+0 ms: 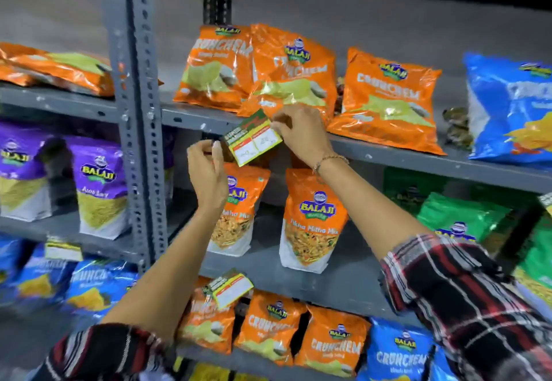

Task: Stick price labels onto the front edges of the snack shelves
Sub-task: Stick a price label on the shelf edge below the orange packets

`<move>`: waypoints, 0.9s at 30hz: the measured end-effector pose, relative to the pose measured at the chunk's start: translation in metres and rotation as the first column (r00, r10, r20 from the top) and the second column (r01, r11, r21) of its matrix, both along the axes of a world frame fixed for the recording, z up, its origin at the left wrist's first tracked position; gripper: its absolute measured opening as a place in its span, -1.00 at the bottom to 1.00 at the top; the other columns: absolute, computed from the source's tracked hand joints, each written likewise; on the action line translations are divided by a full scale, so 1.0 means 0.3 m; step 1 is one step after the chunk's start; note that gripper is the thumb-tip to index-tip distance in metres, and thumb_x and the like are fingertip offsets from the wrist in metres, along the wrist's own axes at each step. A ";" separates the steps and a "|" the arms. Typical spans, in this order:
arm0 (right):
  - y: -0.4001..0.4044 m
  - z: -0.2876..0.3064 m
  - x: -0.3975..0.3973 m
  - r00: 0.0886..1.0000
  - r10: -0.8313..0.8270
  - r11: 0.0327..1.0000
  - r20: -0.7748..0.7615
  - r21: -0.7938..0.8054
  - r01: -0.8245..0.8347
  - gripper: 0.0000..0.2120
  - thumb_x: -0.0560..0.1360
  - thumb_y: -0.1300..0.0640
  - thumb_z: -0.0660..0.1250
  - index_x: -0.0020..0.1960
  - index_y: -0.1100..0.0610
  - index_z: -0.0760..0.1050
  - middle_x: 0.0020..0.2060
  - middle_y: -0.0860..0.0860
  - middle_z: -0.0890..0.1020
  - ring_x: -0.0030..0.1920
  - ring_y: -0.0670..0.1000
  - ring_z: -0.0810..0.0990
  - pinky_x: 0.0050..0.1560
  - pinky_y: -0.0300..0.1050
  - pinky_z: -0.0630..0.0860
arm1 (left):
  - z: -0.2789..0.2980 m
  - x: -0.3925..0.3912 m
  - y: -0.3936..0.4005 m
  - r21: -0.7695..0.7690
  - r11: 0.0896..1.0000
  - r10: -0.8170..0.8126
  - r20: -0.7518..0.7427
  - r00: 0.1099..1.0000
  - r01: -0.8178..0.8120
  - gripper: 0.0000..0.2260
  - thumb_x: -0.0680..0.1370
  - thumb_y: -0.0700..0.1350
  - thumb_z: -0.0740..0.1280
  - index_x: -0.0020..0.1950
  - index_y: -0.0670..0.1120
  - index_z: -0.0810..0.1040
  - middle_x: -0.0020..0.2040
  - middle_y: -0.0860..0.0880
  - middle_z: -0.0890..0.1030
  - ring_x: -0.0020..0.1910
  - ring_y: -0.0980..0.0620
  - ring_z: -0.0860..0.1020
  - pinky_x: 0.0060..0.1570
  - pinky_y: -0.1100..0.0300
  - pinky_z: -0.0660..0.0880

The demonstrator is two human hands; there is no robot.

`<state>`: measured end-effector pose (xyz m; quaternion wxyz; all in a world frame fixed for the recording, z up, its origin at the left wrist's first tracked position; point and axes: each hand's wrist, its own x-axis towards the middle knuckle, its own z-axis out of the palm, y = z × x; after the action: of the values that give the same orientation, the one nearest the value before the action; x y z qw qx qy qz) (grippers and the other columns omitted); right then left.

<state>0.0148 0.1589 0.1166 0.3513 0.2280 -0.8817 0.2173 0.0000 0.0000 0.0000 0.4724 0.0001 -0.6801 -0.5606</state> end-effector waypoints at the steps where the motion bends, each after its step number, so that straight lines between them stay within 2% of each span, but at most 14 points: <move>1: -0.020 0.006 -0.013 1.000 0.001 1.000 0.001 -0.007 -0.001 -0.86 0.48 0.12 0.37 -0.05 0.18 0.61 -0.10 0.14 0.69 -0.07 0.12 0.61 -0.03 0.02 0.55 | 0.002 0.002 -0.007 0.026 0.999 -0.019 -0.005 1.000 0.019 -0.70 0.62 0.02 0.18 0.02 -0.22 0.48 -0.06 -0.17 0.54 -0.13 0.02 0.48 -0.19 0.38 0.31; 4: -0.063 0.032 -0.021 0.998 -0.063 0.997 -0.009 -0.049 0.062 -0.84 0.47 0.08 0.38 -0.03 0.15 0.60 -0.06 0.11 0.68 -0.06 0.09 0.60 -0.06 -0.02 0.54 | 0.025 0.002 -0.008 0.081 0.993 -0.094 0.052 0.994 0.090 -0.74 0.61 0.03 0.21 0.03 -0.16 0.49 -0.07 0.02 0.54 -0.18 0.26 0.47 -0.20 0.59 0.33; 7: -0.080 0.046 -0.031 0.995 -0.101 0.993 -0.022 -0.057 0.100 -0.82 0.47 0.04 0.39 0.02 0.08 0.60 0.03 0.05 0.65 0.01 0.02 0.56 -0.13 -0.14 0.43 | 0.049 -0.012 -0.004 0.141 0.974 -0.183 0.046 0.982 0.175 -0.81 0.59 0.01 0.24 -0.01 -0.12 0.48 -0.16 0.12 0.53 -0.19 0.28 0.51 -0.26 0.58 0.38; 11: -0.093 0.060 -0.032 0.988 -0.150 0.988 -0.030 -0.051 0.149 -0.88 0.46 0.04 0.39 -0.06 0.05 0.62 0.00 0.00 0.64 0.00 -0.02 0.54 -0.16 -0.14 0.36 | 0.053 -0.032 -0.002 0.115 0.975 -0.195 0.030 0.980 0.190 -0.84 0.59 0.01 0.25 -0.05 -0.08 0.46 -0.16 0.10 0.55 -0.18 0.24 0.55 -0.27 0.55 0.43; 15: -0.100 0.062 -0.025 0.985 -0.170 0.984 -0.015 -0.063 0.169 -0.89 0.46 0.02 0.39 -0.10 0.05 0.61 0.00 -0.01 0.63 -0.02 -0.04 0.53 -0.17 -0.14 0.37 | 0.046 -0.040 -0.002 0.139 0.970 -0.202 -0.002 0.979 0.200 -0.85 0.57 0.03 0.27 -0.04 -0.04 0.47 -0.11 0.06 0.58 -0.13 0.19 0.57 -0.21 0.37 0.50; 20: -0.117 0.047 -0.010 0.980 -0.196 0.981 -0.025 -0.017 0.196 -0.90 0.50 0.07 0.32 -0.10 0.09 0.56 0.00 0.00 0.60 0.00 0.00 0.54 -0.16 -0.12 0.43 | 0.051 -0.032 -0.013 0.139 0.975 -0.169 -0.044 0.985 0.173 -0.88 0.55 -0.01 0.32 -0.08 -0.05 0.49 -0.20 0.18 0.54 -0.21 0.32 0.53 -0.25 0.50 0.44; 24: -0.131 0.033 0.005 0.977 -0.197 0.980 -0.086 -0.002 0.198 -0.90 0.49 0.15 0.29 -0.14 0.16 0.54 0.00 0.04 0.59 -0.06 0.03 0.55 -0.21 -0.14 0.40 | 0.059 -0.037 -0.041 0.063 0.987 -0.144 -0.043 0.989 0.147 -0.89 0.53 -0.06 0.35 -0.11 -0.08 0.54 -0.22 0.13 0.54 -0.24 0.24 0.50 -0.24 0.47 0.42; 27: -0.124 0.004 0.018 0.977 -0.202 0.977 -0.065 -0.089 0.196 -0.86 0.48 0.16 0.29 -0.20 0.20 0.53 -0.08 0.04 0.58 -0.12 0.02 0.54 -0.23 -0.14 0.40 | 0.070 -0.033 -0.066 -0.009 0.991 -0.136 -0.037 0.990 0.136 -0.89 0.52 -0.08 0.37 -0.11 -0.11 0.58 -0.23 0.10 0.55 -0.24 0.24 0.48 -0.23 0.48 0.40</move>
<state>0.0202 0.1218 0.1177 0.4124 0.1318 -0.8770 0.2085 -0.0100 -0.0198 0.0209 0.4459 -0.0583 -0.6713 -0.5892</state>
